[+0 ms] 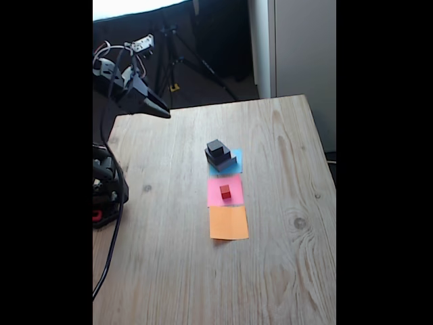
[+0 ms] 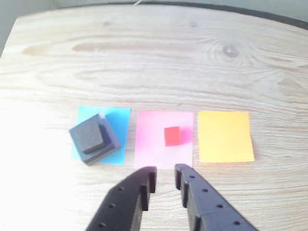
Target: Tower of hanoi
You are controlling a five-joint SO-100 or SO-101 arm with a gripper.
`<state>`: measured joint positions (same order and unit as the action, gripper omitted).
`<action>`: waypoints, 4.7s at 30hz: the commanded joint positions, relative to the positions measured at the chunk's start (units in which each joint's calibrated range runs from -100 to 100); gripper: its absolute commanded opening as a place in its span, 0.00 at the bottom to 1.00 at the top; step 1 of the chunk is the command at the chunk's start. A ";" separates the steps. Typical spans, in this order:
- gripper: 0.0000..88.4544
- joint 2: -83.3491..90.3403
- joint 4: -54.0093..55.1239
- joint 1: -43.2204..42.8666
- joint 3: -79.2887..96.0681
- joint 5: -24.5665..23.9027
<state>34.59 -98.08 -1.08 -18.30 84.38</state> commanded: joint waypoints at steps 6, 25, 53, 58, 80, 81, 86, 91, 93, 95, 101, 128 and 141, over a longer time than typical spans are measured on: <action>0.01 3.11 -1.60 8.23 0.84 1.41; 0.25 21.51 57.41 9.99 75.66 0.24; 0.28 -26.56 145.14 8.98 101.93 2.08; 0.27 -33.60 151.86 8.15 100.30 3.58; 0.26 -56.09 165.86 7.64 91.30 9.44; 0.26 -56.69 166.19 7.48 90.84 9.44; 0.25 -58.74 166.92 6.98 89.57 11.78; 0.24 -59.57 166.67 6.39 88.84 12.95; 0.23 -59.95 166.67 5.97 88.48 13.95; 0.22 -60.40 166.59 5.72 87.93 15.29; 0.20 -60.78 165.30 5.30 87.02 15.62; 0.05 -60.40 163.03 5.22 87.11 15.62; 0.04 -48.29 150.49 3.13 88.48 13.79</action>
<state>-21.68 58.69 3.56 69.58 99.13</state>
